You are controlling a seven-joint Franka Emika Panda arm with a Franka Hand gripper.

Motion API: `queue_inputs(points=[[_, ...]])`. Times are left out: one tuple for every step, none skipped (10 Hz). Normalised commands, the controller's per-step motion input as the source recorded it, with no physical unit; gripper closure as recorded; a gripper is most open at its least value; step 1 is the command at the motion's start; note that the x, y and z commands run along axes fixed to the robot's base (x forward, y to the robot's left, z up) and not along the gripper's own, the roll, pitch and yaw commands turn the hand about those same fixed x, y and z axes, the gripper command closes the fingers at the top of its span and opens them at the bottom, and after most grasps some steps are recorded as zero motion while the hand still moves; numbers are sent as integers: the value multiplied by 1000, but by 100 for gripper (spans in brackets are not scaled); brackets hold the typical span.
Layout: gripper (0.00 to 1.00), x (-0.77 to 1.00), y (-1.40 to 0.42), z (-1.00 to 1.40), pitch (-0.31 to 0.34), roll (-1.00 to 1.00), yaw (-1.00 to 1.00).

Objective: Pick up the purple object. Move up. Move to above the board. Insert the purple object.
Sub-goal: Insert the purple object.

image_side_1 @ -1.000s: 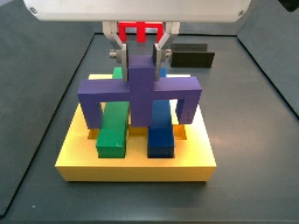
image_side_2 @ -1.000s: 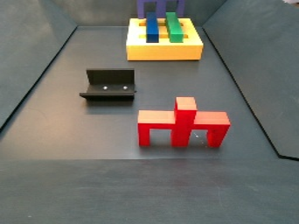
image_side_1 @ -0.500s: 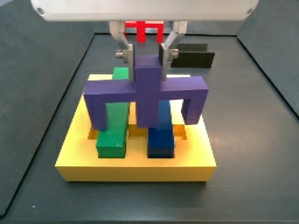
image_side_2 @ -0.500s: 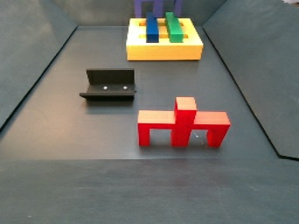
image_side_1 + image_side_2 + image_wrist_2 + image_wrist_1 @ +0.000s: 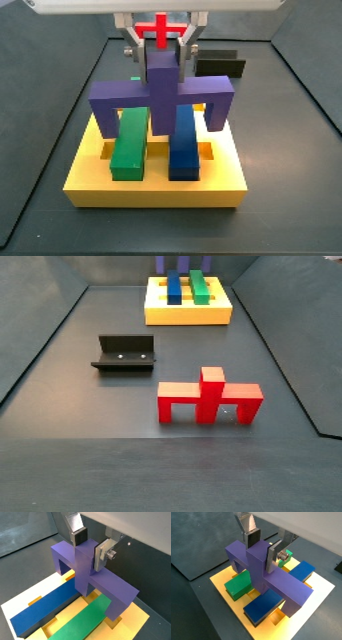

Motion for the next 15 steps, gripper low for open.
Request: queue_inputs(points=[[100, -191, 0, -280, -77, -41, -49], [100, -151, 0, -289, -59, -79, -83], [100, -91, 0, -163, -24, -151, -89], [100, 226, -94, 0, 10, -179, 0], [100, 83, -14, -60, 0, -151, -31], [100, 117, -43, -29, 0, -161, -31], [100, 186, -49, -11, 0, -181, -43], [100, 134, 0, -83, 0, -209, -60], [100, 77, 0, -169, -21, -247, -97], [100, 0, 3, -149, -24, -206, -86], [100, 0, 31, -140, -41, -191, -66], [100, -6, 54, -117, -40, -136, -37], [100, -6, 11, -77, -7, -113, -37], [100, 0, 0, 0, 0, -97, -54], [100, 0, 0, 0, 0, -64, -31]])
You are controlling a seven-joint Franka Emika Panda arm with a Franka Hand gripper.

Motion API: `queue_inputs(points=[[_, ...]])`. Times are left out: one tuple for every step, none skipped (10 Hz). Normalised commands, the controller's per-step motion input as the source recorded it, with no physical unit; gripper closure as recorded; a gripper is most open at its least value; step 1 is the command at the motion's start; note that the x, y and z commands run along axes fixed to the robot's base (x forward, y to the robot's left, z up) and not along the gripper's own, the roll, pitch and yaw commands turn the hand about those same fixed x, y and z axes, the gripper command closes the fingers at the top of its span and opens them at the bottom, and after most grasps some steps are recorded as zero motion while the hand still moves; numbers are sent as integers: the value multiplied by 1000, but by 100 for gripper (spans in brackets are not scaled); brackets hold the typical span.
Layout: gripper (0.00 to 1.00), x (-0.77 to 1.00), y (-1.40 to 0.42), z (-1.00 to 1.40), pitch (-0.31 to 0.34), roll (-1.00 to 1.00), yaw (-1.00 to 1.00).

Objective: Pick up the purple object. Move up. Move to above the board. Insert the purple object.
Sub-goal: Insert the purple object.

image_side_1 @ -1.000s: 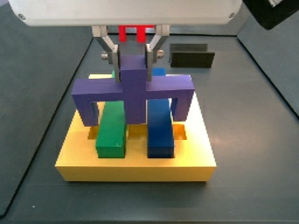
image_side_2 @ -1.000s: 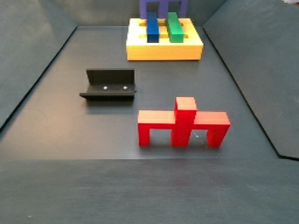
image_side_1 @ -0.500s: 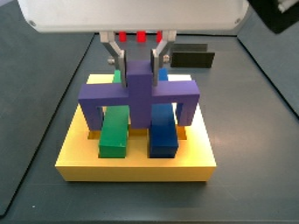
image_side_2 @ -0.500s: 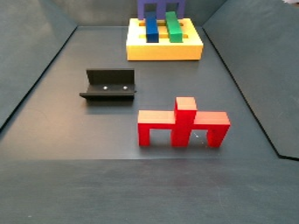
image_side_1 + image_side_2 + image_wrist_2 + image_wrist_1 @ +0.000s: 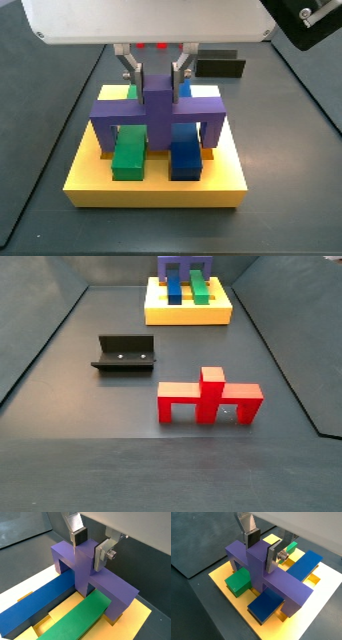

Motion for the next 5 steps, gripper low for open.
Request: queue_inputs(points=[[100, 0, 0, -37, 0, -50, -34], [100, 6, -37, -97, 0, -80, -51], [100, 14, -60, -211, 0, -74, -109], [100, 0, -69, -323, 0, -66, -131], [100, 0, -69, -323, 0, -51, -123]])
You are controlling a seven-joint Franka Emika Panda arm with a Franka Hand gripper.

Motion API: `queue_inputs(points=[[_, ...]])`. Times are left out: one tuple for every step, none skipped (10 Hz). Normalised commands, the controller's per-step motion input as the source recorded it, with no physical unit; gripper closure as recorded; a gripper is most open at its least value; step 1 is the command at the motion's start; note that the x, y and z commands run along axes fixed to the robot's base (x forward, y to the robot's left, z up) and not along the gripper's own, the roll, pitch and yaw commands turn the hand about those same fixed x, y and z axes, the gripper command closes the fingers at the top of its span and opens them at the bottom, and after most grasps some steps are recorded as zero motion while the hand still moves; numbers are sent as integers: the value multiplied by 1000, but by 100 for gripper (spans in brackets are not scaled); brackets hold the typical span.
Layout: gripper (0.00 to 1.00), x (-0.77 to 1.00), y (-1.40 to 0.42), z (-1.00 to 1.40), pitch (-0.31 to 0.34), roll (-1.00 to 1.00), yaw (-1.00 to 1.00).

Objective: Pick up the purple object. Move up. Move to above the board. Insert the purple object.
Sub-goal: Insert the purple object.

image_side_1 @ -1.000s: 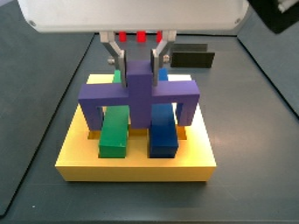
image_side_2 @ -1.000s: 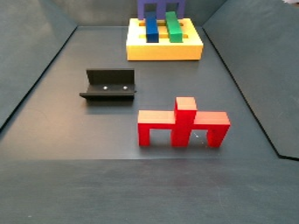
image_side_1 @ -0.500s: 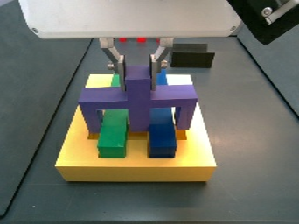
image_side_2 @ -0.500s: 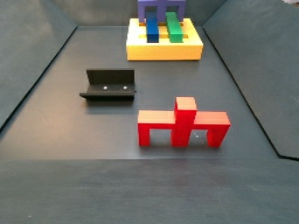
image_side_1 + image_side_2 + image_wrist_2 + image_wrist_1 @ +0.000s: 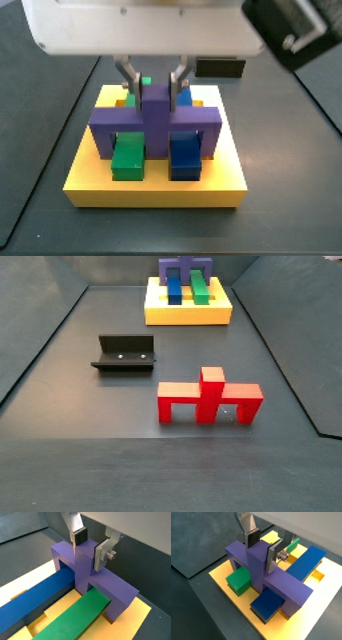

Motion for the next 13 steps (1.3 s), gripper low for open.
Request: queue_inputs(points=[[100, 0, -14, -17, 59, 0, -86], [100, 6, -9, 0, 74, 0, -74], [100, 0, -43, -34, 44, 27, -66], [100, 0, -9, -140, 17, 90, -34], [100, 0, -109, -603, -34, 223, 0], [100, 71, -100, -829, -84, 230, 0], [100, 31, 0, -926, -129, 96, -94], [100, 0, 0, -797, -170, 0, -146], [100, 383, -17, -174, 97, 97, -297], [100, 349, 0, -197, 140, 146, -397], [100, 0, 0, -346, 0, 67, -229], [100, -60, 0, -620, -74, 74, -111], [100, -60, -20, -906, -173, 63, -91]])
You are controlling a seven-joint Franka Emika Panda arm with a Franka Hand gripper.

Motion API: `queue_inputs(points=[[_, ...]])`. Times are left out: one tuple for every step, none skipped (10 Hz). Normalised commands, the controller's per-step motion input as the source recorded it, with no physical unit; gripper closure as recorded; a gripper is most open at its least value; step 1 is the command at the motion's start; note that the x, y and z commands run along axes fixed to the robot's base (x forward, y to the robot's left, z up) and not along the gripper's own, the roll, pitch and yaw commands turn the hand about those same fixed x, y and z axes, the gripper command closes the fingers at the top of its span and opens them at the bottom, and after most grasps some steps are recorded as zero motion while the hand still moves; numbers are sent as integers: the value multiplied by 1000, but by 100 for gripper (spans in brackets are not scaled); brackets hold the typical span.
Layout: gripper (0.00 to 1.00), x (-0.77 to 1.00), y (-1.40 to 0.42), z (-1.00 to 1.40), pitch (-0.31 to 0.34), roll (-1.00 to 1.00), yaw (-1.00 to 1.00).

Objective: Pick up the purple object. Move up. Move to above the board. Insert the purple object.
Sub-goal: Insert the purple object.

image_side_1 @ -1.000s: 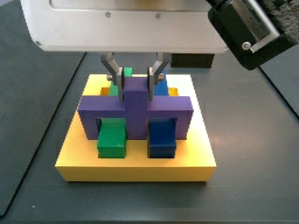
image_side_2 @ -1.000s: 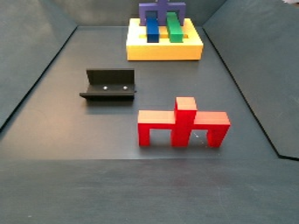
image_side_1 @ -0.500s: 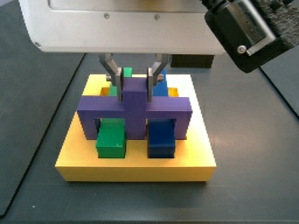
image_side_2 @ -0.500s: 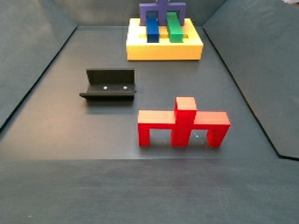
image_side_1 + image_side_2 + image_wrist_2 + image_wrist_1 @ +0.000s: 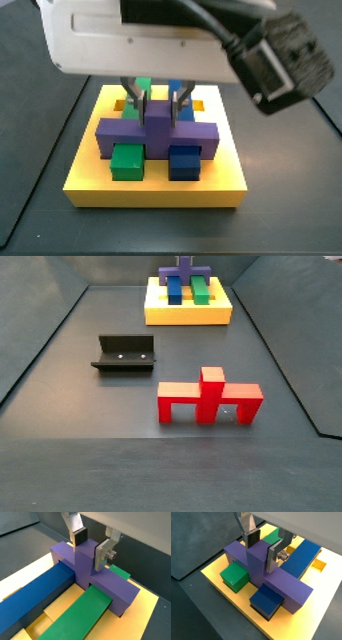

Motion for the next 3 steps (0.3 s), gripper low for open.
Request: queue_inputs(points=[[100, -34, -6, -929, -163, 76, -97], [100, 0, -3, -746, -107, 101, -89], [100, 0, 0, 0, 0, 0, 0]])
